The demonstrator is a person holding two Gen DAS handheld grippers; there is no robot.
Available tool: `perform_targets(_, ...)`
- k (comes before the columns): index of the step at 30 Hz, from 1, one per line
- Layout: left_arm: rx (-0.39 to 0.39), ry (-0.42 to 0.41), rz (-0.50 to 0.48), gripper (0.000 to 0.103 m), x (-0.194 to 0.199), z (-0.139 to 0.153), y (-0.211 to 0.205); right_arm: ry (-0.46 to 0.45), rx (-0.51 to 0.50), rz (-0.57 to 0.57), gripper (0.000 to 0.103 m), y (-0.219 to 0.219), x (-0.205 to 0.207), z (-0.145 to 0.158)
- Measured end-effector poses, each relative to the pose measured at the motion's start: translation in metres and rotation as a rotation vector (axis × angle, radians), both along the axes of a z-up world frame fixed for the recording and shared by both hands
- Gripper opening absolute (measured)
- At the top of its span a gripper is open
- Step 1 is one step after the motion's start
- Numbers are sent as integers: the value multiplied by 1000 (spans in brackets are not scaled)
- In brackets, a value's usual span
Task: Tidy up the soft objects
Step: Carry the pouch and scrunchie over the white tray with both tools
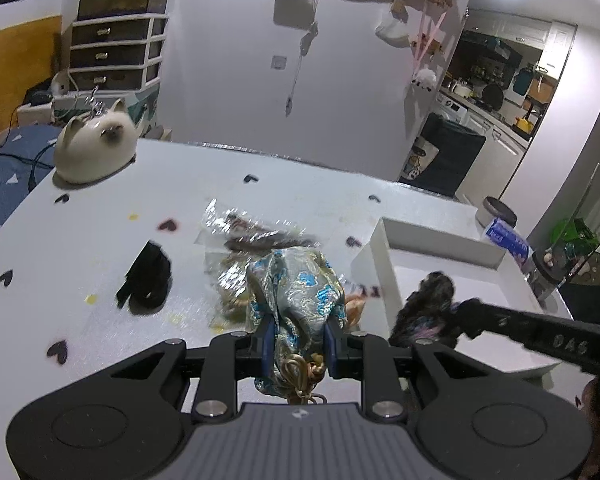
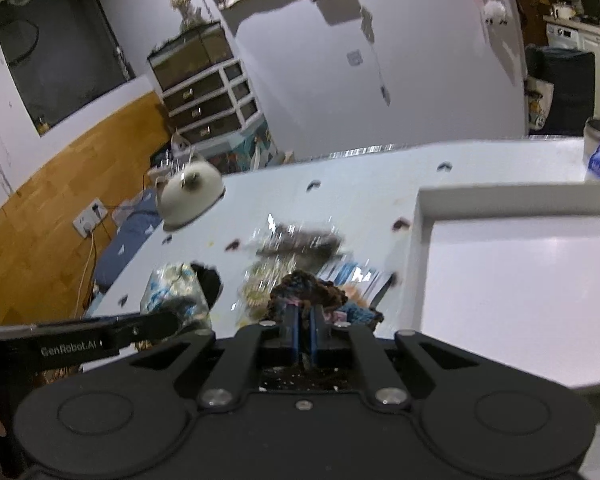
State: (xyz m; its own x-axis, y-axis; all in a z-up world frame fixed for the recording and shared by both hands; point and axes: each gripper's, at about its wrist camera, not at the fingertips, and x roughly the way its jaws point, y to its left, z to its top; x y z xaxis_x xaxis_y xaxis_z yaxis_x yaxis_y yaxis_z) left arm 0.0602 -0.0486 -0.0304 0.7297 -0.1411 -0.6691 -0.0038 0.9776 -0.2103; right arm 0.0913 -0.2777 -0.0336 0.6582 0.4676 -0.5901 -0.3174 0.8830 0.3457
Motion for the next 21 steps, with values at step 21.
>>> perform_targets(21, -15, 12, -133, 26, 74, -5, -177, 12, -5, -169, 6, -186, 40, 2)
